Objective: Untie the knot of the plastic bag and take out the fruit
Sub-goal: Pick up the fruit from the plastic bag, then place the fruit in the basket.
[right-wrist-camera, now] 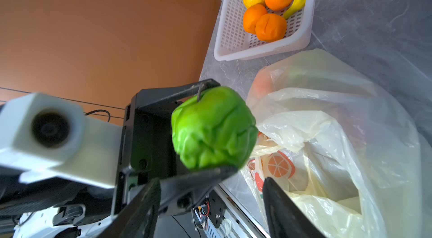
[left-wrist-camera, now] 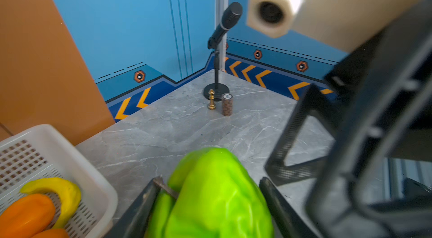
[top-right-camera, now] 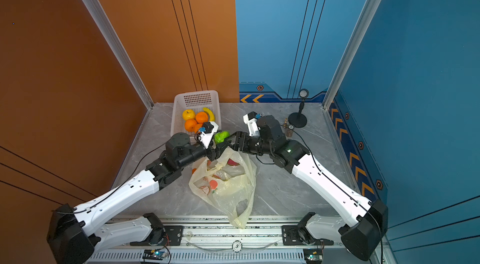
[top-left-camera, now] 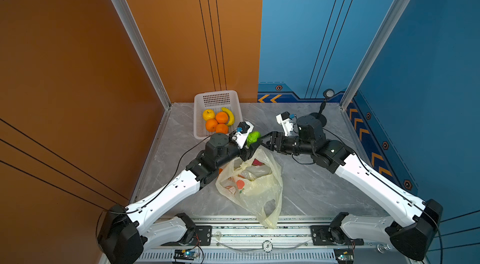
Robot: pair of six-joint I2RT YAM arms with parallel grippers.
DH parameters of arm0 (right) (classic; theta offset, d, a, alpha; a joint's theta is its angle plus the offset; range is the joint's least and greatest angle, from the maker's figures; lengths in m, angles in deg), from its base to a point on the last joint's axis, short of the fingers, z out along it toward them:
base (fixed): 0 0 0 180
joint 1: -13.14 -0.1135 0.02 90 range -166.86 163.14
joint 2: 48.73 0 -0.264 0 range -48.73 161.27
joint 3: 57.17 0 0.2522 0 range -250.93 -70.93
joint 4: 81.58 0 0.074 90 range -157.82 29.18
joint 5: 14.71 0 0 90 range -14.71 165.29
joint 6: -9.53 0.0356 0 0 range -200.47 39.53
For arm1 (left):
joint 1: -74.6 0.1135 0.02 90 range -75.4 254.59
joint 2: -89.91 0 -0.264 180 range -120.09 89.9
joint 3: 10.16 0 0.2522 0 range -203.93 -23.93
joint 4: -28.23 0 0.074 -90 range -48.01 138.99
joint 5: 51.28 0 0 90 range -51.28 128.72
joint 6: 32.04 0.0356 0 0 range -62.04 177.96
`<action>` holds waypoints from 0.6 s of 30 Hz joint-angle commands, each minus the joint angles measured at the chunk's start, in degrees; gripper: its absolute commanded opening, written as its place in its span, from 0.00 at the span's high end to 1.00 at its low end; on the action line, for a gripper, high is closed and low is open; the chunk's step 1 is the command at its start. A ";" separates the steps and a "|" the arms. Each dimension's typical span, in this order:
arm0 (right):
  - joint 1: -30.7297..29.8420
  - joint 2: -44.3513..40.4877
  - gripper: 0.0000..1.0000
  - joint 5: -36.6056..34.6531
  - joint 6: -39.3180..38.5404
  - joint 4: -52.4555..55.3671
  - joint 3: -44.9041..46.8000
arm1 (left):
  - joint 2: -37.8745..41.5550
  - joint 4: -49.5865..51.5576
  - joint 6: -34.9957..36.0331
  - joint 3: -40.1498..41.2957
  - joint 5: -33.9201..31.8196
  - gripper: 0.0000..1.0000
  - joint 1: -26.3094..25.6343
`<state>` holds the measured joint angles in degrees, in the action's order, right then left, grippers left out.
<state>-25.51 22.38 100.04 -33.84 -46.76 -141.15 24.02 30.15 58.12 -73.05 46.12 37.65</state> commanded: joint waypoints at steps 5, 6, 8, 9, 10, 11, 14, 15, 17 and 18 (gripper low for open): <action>1.95 -1.09 0.14 -6.82 -3.65 0.74 -3.42 | -7.68 12.43 -5.91 -13.58 -6.27 0.59 10.27; 2.28 -0.77 0.13 -6.91 -3.85 0.35 -3.46 | -9.30 14.35 -6.84 -15.27 -6.43 0.59 12.13; 2.67 -0.10 0.11 -7.16 -4.24 0.19 -3.83 | -12.72 17.28 -8.63 -18.60 -6.34 0.59 15.38; 2.86 0.27 0.10 -7.21 -4.52 0.04 -4.06 | -14.69 18.52 -9.59 -20.23 -6.13 0.60 17.02; 2.88 0.56 0.09 -7.26 -4.69 0.08 -4.13 | -16.36 19.51 -10.23 -21.67 -6.00 0.60 18.28; 2.99 0.84 0.08 -7.29 -4.88 0.20 -4.23 | -18.23 20.39 -10.87 -23.31 -6.00 0.60 19.41; 3.18 1.71 0.07 -7.28 -4.91 0.64 -4.40 | -24.29 23.94 -12.40 -28.73 -7.39 0.62 21.85; 3.21 1.91 0.07 -7.18 -4.82 0.66 -4.44 | -26.64 25.78 -12.70 -30.98 -7.62 0.62 22.49; 3.24 2.13 0.06 -7.13 -4.60 0.61 -4.14 | -31.26 29.10 -13.46 -35.66 -8.29 0.63 23.42; 3.24 2.14 0.06 -7.09 -4.47 0.57 -4.02 | -34.10 31.60 -13.82 -38.67 -7.88 0.63 23.97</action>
<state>-22.50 24.07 94.03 -37.21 -46.57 -143.90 -5.80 54.02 46.62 -105.70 39.45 60.64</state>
